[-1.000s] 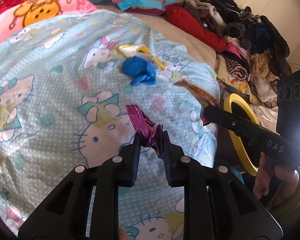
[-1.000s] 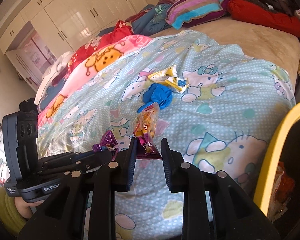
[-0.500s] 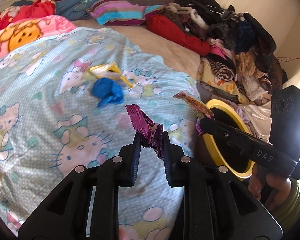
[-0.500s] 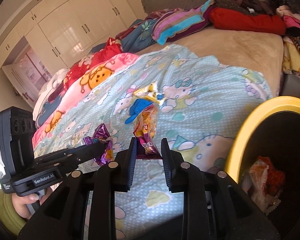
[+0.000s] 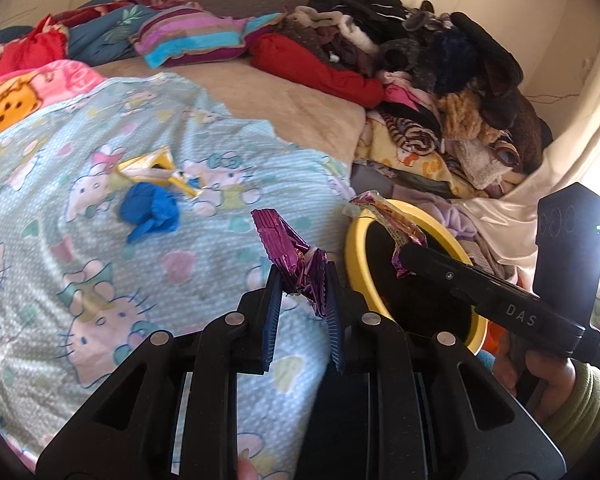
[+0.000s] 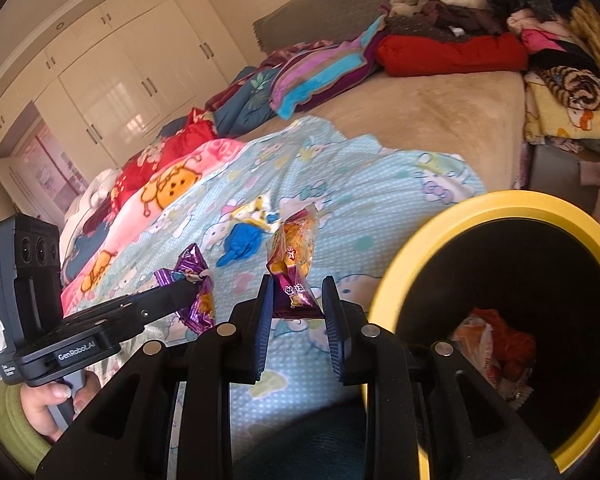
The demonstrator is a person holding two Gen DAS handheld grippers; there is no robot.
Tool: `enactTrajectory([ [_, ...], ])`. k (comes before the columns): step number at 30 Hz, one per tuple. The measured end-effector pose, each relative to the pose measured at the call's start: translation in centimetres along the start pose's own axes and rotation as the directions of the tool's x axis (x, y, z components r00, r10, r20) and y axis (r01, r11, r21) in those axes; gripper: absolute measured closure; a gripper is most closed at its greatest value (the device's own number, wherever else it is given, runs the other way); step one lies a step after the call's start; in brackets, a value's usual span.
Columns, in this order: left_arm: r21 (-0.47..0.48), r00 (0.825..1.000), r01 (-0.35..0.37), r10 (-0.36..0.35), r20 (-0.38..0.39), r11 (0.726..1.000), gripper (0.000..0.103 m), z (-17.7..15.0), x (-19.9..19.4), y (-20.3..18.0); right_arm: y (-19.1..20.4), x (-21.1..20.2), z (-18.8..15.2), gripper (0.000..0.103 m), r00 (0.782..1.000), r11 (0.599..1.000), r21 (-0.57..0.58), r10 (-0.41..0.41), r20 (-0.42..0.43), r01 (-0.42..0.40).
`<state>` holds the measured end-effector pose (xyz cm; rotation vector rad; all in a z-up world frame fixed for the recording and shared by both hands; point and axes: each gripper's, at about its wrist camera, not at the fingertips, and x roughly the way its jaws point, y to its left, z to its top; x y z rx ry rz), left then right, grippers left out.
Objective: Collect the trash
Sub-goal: 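Carry the purple foil and orange wrapper over the yellow-rimmed bin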
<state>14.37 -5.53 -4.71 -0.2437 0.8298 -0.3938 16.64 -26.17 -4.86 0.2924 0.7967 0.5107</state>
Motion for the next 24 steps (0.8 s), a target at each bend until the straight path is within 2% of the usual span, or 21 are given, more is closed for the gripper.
enactTrajectory([
  [13,0.076,0.999,0.046,-0.046,-0.008,0.996,0.088,0.9,1.4,-4.1,-4.1,-3.5,0.1,0.079,0.996,0.996,0.066,-0.063,0.063,0.059],
  [24,0.147,0.995,0.094,-0.09,-0.038,0.985,0.088,1.2,3.3,-8.0,-8.7,-7.2,-0.4,0.079,0.983,0.979,0.154,-0.149,0.107,0.132],
])
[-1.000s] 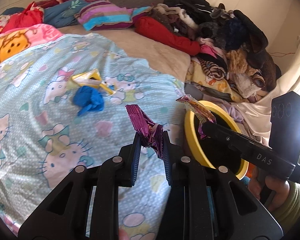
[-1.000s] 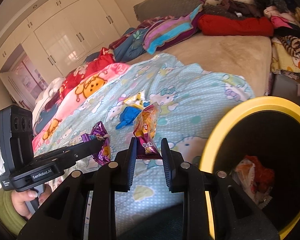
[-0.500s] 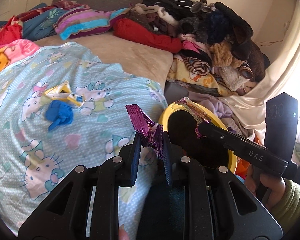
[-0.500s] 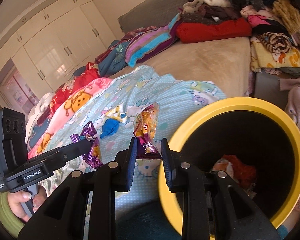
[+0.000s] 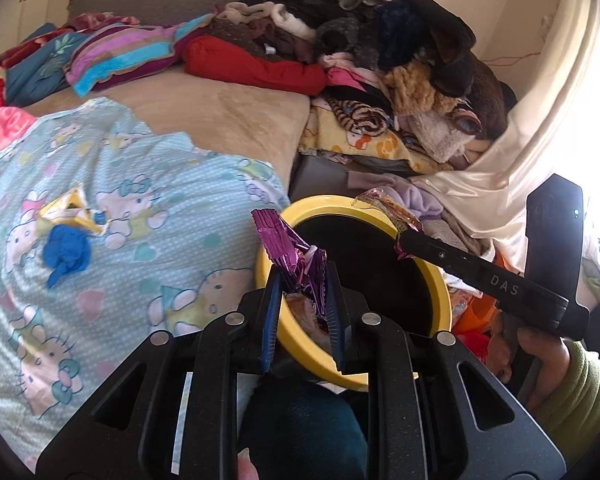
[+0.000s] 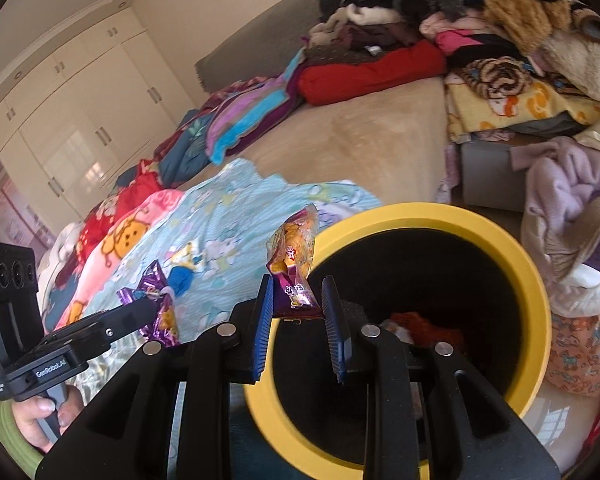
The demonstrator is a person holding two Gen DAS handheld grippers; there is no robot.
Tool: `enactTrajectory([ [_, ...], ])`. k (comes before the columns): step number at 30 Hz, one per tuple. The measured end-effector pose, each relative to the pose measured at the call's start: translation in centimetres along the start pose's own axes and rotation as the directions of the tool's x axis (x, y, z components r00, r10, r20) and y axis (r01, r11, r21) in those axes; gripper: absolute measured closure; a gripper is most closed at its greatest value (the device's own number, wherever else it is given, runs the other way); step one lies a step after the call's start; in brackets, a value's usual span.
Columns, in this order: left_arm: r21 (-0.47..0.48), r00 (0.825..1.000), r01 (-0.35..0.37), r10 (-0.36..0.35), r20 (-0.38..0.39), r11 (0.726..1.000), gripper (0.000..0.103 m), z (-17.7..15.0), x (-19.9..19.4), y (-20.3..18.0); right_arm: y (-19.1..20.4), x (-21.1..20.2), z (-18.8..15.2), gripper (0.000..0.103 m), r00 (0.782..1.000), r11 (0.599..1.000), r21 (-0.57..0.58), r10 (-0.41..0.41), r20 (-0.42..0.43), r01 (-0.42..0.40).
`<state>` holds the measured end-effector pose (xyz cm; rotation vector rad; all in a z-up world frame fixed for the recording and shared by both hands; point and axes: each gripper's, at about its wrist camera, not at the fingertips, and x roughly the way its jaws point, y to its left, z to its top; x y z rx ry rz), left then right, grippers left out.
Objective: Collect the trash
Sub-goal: 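Carry the purple foil and orange wrapper over the yellow-rimmed bin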
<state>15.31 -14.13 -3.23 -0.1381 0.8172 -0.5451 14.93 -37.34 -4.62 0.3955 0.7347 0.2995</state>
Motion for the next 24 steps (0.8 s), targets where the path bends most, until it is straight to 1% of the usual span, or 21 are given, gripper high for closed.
enactTrajectory([
  [11,0.057,0.998,0.037,-0.034,-0.046,0.998,0.088,0.0,2.3,-2.7,-4.2,-1.9,0.0,0.079,0.997,0.995,0.071,-0.075,0.031,0.073],
  [24,0.114,0.995,0.056,-0.046,-0.089,0.992,0.088,0.4,5.1,-5.1,-7.2,-2.3,-0.2,0.079,0.991,0.983,0.132,-0.13,0.026,0.125],
])
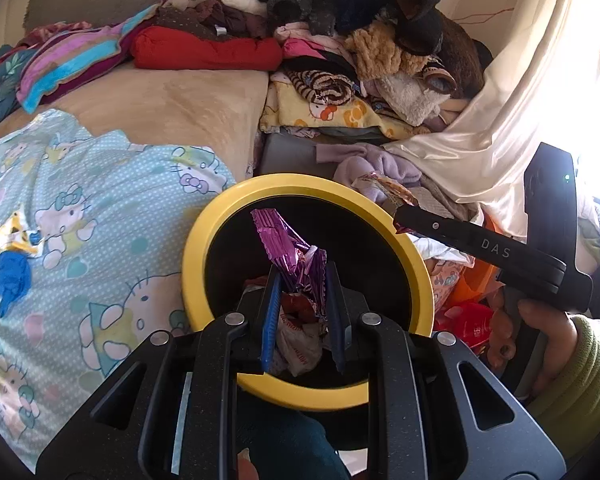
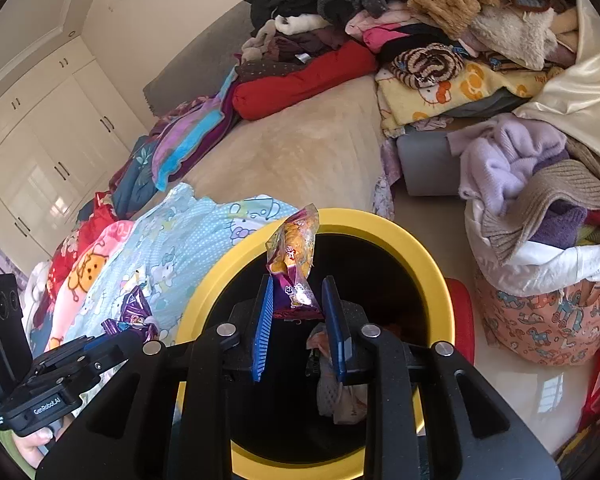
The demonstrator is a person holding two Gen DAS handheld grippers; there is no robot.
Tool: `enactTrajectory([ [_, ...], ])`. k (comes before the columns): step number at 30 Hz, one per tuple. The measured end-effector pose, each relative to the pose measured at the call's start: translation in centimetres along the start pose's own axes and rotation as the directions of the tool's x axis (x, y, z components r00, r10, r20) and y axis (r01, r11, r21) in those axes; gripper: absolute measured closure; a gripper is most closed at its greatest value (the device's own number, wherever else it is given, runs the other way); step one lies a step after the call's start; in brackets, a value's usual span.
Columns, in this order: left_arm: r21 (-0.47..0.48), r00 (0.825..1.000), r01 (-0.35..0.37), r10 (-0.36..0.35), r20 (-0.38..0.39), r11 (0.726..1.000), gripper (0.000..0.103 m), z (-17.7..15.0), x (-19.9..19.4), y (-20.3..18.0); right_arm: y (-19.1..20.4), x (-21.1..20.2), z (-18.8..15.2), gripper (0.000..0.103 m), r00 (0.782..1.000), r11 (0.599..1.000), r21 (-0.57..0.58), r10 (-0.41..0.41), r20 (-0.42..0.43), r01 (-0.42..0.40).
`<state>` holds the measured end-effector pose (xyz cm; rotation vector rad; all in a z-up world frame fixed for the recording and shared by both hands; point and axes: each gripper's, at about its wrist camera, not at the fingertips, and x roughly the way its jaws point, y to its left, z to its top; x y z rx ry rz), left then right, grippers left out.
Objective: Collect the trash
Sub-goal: 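Carry the purple foil and orange wrapper over the yellow-rimmed bin, then open both tools to drop the purple foil and orange wrapper into the bin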
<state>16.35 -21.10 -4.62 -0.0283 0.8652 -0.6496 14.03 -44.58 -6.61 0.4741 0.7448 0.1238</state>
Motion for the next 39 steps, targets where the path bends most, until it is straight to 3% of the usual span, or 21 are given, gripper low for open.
enactTrajectory([
  [15,0.021,0.999,0.004,-0.003,-0.053,1.0,0.087,0.7,3.2,-0.6,-1.8,0.3,0.1,0.075,1.0,0.999,0.045,0.0,-0.017,0.001],
  [16,0.021,0.998,0.004,-0.002,-0.056,1.0,0.085,0.7,3.3,-0.6,-1.9,0.3,0.1,0.07,1.0,0.999,0.048,-0.001,-0.016,0.002],
  [18,0.017,0.998,0.011,-0.01,-0.066,1.0,0.079,0.7,3.7,-0.4,-2.1,0.2,0.2,0.059,1.0,0.998,0.062,-0.002,-0.011,0.002],
  [20,0.015,0.997,0.008,-0.007,-0.071,1.0,0.07,0.7,3.9,-0.3,-2.3,0.1,0.3,0.057,1.0,0.997,0.074,-0.006,-0.007,0.006],
  [22,0.0,0.998,-0.004,0.004,-0.069,1.0,0.044,0.7,3.8,0.0,-2.3,0.1,0.4,0.054,1.0,0.997,0.075,-0.013,-0.004,0.013],
  [24,-0.017,0.998,0.01,-0.011,-0.067,1.0,0.035,0.7,3.6,0.3,-2.1,0.0,0.4,0.052,1.0,0.997,0.073,-0.017,0.002,0.016],
  [27,-0.029,0.999,0.012,-0.013,-0.045,1.0,0.011,0.6,2.7,0.7,-1.6,-0.1,0.5,0.048,1.0,0.998,0.059,-0.019,0.005,0.019],
  [39,-0.067,0.991,-0.104,0.109,0.082,0.992,0.011,0.5,-2.0,3.3,2.8,-0.4,0.6,0.045,1.0,0.999,-0.05,0.012,0.016,-0.012],
])
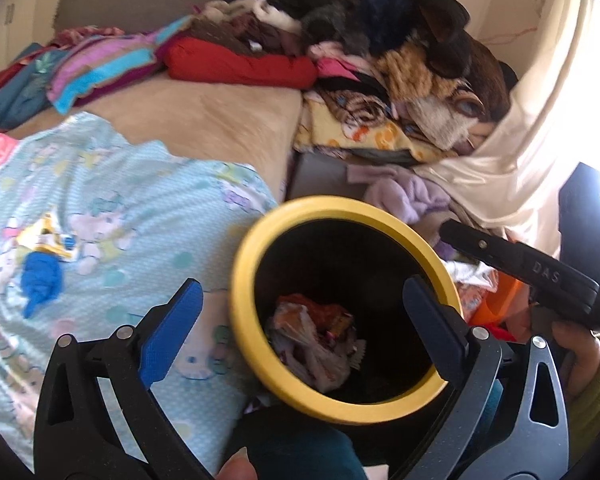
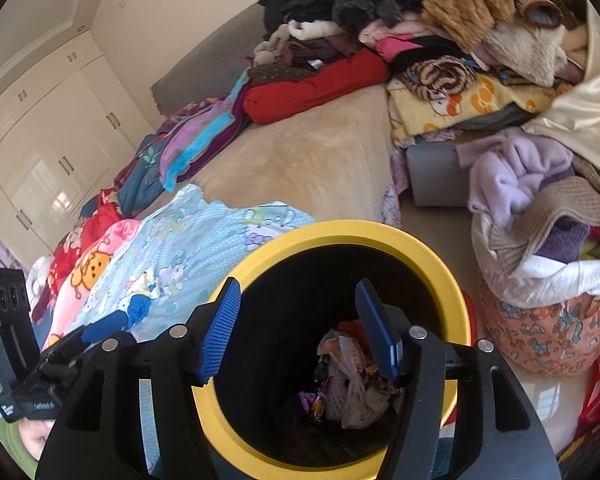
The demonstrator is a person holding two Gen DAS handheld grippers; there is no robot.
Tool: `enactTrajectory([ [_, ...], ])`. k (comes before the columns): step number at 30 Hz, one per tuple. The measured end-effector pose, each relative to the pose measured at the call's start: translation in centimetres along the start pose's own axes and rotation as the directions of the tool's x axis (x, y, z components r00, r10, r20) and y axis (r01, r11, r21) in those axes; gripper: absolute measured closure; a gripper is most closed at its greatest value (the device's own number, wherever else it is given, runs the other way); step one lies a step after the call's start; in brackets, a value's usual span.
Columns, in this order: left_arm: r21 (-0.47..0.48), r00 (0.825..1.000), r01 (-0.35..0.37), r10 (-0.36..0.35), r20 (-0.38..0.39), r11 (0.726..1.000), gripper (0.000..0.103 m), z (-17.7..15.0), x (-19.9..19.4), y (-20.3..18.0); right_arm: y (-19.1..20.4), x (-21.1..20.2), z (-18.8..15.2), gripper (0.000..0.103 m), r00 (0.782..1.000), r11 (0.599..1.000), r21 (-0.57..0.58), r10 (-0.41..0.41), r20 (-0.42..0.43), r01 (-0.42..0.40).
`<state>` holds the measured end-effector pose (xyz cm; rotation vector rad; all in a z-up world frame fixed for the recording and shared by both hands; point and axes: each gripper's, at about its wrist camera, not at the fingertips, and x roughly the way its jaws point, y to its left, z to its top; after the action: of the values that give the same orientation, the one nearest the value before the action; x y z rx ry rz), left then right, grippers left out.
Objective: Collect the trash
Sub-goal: 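Open both tools to drop the purple foil and orange wrapper into the bin, then move both open tools from the bin to the blue glove and yellow bag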
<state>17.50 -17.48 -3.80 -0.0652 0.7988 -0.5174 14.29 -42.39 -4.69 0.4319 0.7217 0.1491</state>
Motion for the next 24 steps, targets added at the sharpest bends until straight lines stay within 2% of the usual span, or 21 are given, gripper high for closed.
enactTrajectory([
  [14,-0.091,0.982,-0.129,0.139,0.125,0.987,0.011,0.8,-4.4,5.8,6.3,0.7,0.6,0.045,0.997,0.988,-0.131,0.077,-0.003,-0.077],
  [24,-0.169,0.967,-0.181,0.207,0.151,0.969,0.011,0.2,-6.6,10.1,11.3,3.2,0.7,0.045,0.99,0.969,-0.205,0.132,-0.047,-0.139],
])
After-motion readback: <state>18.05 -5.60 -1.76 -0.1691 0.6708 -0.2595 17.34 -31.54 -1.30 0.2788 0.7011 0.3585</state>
